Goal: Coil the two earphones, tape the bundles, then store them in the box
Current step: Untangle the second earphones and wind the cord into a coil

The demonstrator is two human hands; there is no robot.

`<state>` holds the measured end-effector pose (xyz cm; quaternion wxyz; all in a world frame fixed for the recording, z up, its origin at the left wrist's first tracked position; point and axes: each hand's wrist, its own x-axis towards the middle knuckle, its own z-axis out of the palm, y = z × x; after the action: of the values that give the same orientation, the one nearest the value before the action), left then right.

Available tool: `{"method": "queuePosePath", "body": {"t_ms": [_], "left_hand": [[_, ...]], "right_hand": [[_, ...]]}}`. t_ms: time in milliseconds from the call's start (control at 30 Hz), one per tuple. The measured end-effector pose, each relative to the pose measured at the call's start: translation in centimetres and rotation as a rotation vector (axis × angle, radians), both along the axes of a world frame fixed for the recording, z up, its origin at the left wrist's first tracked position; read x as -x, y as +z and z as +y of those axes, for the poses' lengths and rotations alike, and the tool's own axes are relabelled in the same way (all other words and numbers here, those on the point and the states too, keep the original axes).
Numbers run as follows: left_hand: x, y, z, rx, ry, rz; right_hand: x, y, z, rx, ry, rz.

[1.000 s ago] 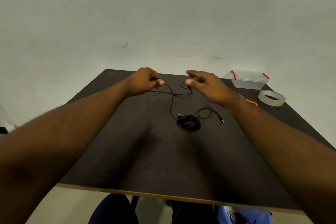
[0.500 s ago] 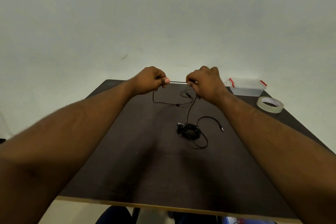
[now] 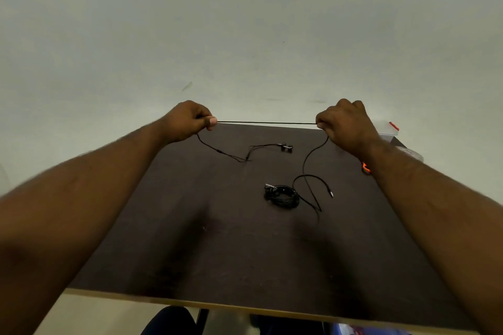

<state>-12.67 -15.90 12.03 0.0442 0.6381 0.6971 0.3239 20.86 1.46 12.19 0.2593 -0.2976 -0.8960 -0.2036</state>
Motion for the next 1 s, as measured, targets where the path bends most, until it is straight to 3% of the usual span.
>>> {"method": "queuePosePath", "body": {"t_ms": [67,133,233,333,433,633,700,867,1000], "left_hand": [[-0.5,0.0,0.3,-0.014,0.005,0.009],[-1.5,0.0,0.8,-0.027,-0.008,0.026],[-3.3,0.3,1.8,-0.022,-0.045,0.045],[-4.9,0.7,2.8,-0.003,-0.098,0.053],[-6.1,0.9,3.6,0.014,-0.135,0.081],[-7.1,1.2,3.7,0.034,-0.160,0.109],[-7.2,1.3,3.7,0.031,-0.165,0.089],[-6.9,1.6,3.6,0.067,-0.176,0.084],[-4.2,2.2,2.4,0.056,-0.155,0.042]], "right_hand": [[0.5,-0.4,-0.1,0.193,-0.028,0.138],[1.1,-0.6,-0.2,0.515,-0.061,0.334],[2.8,-0.9,-1.3,0.804,-0.098,0.326],[5.2,-0.5,-4.2,0.904,0.139,0.346],[7.4,-0.3,-6.3,0.841,0.208,0.280],[8.6,-0.7,-6.3,0.691,0.207,0.414],[8.5,-0.9,-5.9,0.579,0.219,0.358],[7.1,-0.3,-4.7,0.065,0.185,0.022],[3.8,0.6,-2.7,-0.017,0.081,-0.009]]}}
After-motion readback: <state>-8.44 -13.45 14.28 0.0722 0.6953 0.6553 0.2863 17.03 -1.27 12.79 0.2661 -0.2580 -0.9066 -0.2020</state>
